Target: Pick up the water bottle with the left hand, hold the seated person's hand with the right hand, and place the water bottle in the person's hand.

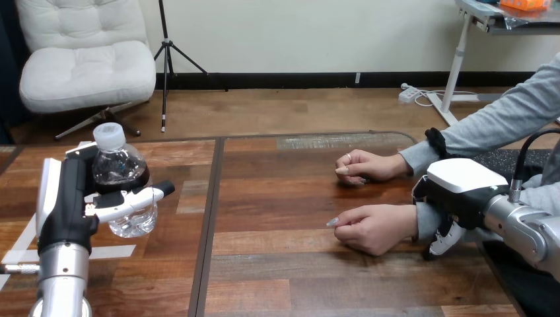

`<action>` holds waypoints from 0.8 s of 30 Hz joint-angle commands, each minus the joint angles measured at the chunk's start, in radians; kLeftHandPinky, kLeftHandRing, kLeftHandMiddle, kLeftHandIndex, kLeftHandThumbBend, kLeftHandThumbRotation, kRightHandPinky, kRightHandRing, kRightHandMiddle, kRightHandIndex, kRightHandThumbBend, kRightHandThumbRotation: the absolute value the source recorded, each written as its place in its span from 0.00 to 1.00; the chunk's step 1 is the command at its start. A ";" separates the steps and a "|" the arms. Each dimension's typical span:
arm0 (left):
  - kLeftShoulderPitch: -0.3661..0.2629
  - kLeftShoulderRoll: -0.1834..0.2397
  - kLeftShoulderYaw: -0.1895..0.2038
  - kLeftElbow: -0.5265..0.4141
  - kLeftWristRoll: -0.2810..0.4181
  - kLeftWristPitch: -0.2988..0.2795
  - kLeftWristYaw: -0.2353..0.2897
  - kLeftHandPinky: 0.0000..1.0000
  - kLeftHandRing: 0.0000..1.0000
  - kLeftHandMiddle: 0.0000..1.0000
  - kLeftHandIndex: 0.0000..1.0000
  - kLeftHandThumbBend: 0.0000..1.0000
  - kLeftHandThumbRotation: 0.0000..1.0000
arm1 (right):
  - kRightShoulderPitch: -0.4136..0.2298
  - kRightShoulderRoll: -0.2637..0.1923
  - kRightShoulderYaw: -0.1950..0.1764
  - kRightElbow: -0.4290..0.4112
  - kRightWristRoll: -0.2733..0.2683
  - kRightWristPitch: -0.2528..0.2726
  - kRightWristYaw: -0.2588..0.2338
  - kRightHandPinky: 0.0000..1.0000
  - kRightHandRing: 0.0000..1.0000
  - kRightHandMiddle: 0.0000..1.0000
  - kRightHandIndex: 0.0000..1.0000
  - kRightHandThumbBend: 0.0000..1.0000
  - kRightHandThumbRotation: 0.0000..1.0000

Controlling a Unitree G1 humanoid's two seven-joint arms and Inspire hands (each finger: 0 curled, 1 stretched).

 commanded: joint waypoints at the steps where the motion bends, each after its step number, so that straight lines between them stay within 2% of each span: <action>1: -0.047 0.008 0.015 -0.086 -0.005 -0.008 0.011 0.30 0.34 0.40 0.41 0.86 0.00 | -0.027 0.012 -0.014 0.005 0.022 0.005 -0.001 0.30 0.35 0.43 0.45 0.86 0.00; 17: -0.047 0.010 0.016 -0.083 -0.010 -0.012 0.005 0.30 0.34 0.39 0.41 0.85 0.00 | -0.029 0.009 -0.005 0.005 0.012 0.004 0.001 0.30 0.35 0.41 0.43 0.80 0.00; 24: -0.045 0.010 0.015 -0.088 -0.004 -0.008 0.009 0.31 0.35 0.40 0.41 0.85 0.00 | -0.028 0.007 -0.004 0.003 0.009 0.000 -0.012 0.23 0.28 0.34 0.35 0.77 0.00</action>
